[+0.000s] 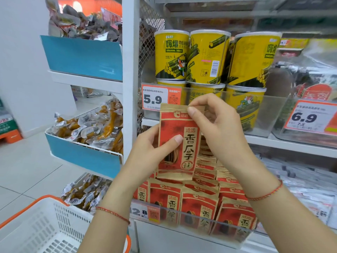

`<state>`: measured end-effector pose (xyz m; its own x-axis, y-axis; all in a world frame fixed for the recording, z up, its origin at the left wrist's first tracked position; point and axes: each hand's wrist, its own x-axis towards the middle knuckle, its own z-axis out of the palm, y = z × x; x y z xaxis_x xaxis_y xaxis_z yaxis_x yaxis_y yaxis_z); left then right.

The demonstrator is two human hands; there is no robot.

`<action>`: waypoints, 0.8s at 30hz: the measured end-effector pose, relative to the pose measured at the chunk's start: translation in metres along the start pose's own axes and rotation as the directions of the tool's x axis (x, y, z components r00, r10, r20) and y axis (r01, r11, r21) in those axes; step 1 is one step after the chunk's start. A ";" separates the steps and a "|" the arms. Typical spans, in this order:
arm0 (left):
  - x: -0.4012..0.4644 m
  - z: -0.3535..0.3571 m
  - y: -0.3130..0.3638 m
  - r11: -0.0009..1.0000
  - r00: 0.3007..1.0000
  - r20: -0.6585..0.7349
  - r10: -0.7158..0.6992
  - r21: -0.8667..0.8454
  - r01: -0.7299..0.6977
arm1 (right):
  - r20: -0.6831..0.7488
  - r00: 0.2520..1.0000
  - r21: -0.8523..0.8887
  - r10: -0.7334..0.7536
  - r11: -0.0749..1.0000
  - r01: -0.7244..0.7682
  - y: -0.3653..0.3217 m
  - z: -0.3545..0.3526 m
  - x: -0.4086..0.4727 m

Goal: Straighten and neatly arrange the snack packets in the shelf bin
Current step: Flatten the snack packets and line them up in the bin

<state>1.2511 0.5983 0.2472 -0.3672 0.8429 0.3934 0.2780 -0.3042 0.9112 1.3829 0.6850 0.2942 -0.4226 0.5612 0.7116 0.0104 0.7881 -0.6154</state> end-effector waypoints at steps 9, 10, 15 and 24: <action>0.002 0.006 -0.033 0.915 0.967 -0.127 -0.220 -0.370 0.159 | 0.184 0.918 0.388 0.353 0.832 -0.397 0.027 0.028 -0.003; 0.002 0.006 -0.034 0.910 0.961 -0.127 -0.245 -0.373 0.182 | 0.194 0.916 0.383 0.350 0.833 -0.400 0.030 0.031 -0.006; 0.000 0.006 -0.046 0.893 0.923 -0.155 -0.353 -0.350 0.283 | 0.213 0.915 0.408 0.344 0.819 -0.403 0.030 0.042 -0.011; 0.000 0.006 -0.058 0.818 0.874 -0.149 -0.463 -0.451 0.357 | 0.169 0.914 0.549 0.369 0.735 -0.398 0.026 0.063 -0.020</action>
<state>1.2402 0.6191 0.1935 -0.5814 0.8114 -0.0596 -0.3036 -0.1484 0.9412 1.3350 0.6781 0.2428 -0.5358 0.7608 0.3662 -0.3219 0.2168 -0.9216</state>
